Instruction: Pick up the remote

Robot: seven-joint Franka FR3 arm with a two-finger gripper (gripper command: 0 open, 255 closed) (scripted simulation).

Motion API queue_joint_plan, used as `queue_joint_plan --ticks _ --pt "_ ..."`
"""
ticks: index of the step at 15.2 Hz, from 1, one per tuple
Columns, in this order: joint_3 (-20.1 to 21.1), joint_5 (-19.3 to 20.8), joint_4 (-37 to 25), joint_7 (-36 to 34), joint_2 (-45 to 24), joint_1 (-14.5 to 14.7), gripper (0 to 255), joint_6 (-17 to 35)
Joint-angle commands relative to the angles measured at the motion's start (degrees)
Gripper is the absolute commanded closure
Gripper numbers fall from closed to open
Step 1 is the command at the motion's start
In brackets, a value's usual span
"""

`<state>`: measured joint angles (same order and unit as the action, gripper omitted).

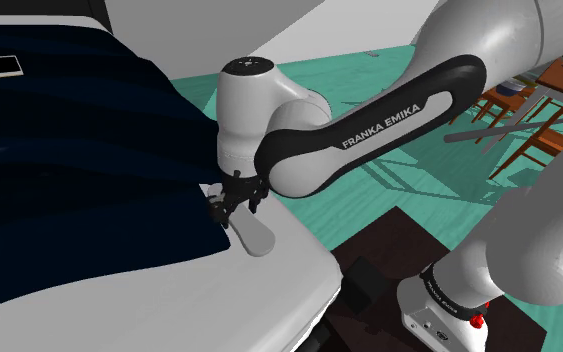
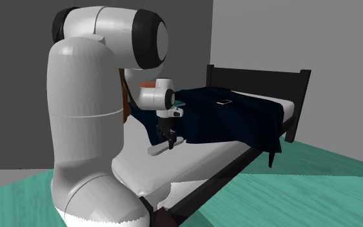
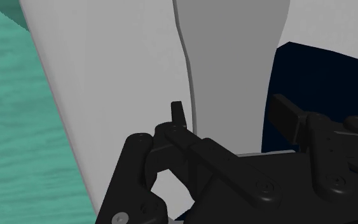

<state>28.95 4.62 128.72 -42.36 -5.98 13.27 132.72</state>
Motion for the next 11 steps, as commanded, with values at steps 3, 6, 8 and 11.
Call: queue_joint_plan --ticks 3,6,8,11 --pt "0.05 -0.43 -0.26 0.27 0.55 -0.07 255 -0.77" --pt "0.20 -1.56 -1.06 1.09 2.16 -0.23 255 -2.95" --pt "0.25 -2.25 -1.66 1.59 3.18 -0.30 255 -4.43" --pt "0.27 -3.18 -2.66 2.27 4.61 -0.40 255 -6.65"
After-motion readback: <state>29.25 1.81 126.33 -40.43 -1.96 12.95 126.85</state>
